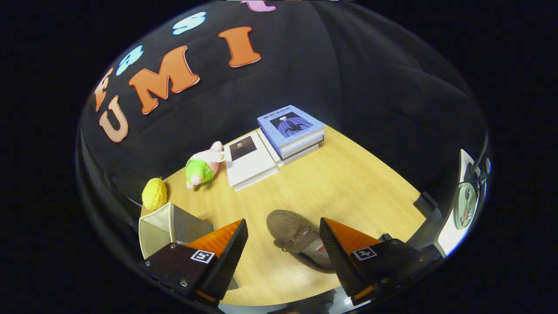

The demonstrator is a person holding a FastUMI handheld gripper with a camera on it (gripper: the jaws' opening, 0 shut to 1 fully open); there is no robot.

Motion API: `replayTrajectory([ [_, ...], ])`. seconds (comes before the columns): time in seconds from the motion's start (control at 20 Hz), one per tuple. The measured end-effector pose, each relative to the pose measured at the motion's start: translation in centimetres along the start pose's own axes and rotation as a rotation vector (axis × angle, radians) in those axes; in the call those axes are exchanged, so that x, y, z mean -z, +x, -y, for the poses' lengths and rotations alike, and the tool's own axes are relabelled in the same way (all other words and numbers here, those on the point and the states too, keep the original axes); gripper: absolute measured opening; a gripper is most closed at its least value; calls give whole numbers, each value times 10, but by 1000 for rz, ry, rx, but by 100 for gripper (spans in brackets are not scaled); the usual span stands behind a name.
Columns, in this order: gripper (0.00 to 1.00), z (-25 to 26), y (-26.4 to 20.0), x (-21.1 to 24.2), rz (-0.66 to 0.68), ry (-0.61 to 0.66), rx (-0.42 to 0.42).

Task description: Open the storage box then place both shoes into the box .Put the left shoe in first, then the right shoe, with the right side of both shoes facing outward in a uniform manner.

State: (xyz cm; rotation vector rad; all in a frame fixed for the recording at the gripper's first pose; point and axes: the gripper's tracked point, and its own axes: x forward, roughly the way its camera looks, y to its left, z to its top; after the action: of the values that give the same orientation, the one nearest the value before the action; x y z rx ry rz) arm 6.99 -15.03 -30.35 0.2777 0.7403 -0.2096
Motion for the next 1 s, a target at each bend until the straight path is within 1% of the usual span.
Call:
replayTrajectory([
  [0.4,99,56,22,44,-102,-143,-23],
  [0.5,99,67,29,57,-143,-148,-33],
  [0.65,96,78,42,70,-190,-132,-41],
  [0.7,94,78,47,74,-199,-126,-49],
  [0.75,87,77,51,76,-206,-124,-56],
  [1.0,67,67,74,83,-231,-132,-88],
])
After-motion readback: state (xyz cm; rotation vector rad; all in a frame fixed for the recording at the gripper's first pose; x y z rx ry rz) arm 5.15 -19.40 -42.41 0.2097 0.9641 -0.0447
